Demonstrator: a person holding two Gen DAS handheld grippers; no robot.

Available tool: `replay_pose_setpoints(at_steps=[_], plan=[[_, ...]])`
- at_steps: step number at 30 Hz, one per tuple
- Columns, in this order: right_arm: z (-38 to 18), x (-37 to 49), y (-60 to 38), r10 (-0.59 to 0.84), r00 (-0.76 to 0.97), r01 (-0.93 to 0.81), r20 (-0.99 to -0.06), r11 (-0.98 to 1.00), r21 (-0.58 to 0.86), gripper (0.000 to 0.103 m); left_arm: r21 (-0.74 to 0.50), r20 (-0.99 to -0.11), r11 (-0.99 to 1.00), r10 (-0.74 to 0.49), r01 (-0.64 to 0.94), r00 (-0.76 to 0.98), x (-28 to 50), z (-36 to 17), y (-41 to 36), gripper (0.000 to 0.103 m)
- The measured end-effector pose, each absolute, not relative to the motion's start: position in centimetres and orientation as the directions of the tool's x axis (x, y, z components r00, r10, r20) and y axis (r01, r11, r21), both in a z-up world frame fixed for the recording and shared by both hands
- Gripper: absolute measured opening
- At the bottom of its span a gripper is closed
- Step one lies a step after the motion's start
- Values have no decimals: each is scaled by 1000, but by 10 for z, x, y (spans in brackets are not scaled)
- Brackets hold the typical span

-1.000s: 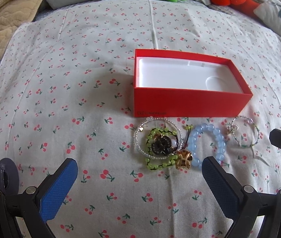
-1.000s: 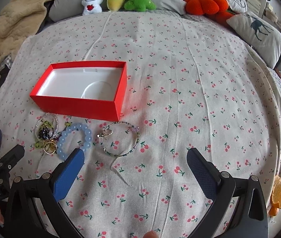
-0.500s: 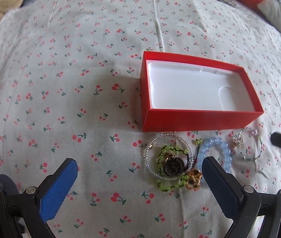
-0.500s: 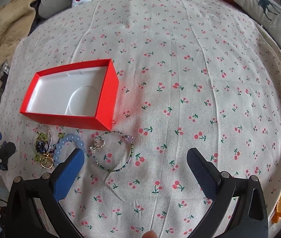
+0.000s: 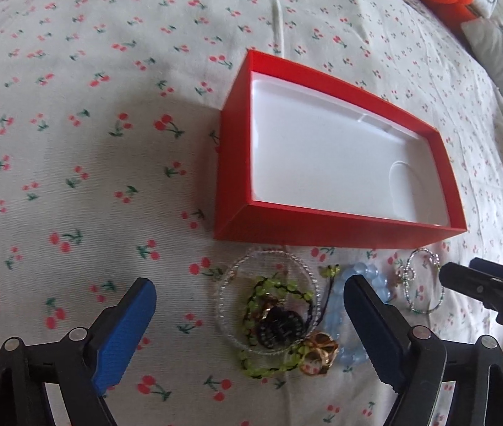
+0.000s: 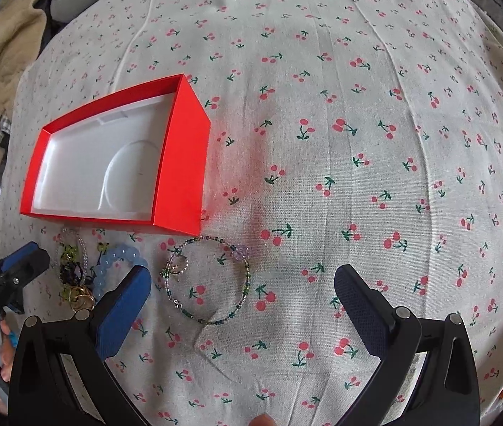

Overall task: Organize jewelry
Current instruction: 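Move both grippers toward the jewelry pile beside the red box, then grasp the clear beaded bracelet with the left gripper while the right grasps the green-beaded wire bracelet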

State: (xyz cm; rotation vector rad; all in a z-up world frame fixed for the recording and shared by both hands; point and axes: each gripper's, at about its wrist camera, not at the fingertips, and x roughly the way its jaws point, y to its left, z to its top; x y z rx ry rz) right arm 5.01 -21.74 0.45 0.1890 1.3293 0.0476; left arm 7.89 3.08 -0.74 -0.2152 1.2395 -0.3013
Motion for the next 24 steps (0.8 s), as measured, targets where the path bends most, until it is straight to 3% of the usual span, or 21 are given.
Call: replay_pose_setpoints(at_steps=[11, 18, 24], plan=[[-10, 71, -203, 119, 210, 69, -970, 988, 136, 103, -305, -913, 948, -319, 93, 254, 89, -20, 9, 88], [-15, 82, -195, 93, 206, 49, -974, 993, 106, 103, -178, -947, 978, -201, 113, 250, 93, -30, -14, 87], [-19, 83, -188, 70, 209, 36, -975, 996, 79, 103, -100, -952, 990, -124, 98, 278, 95, -31, -24, 73]])
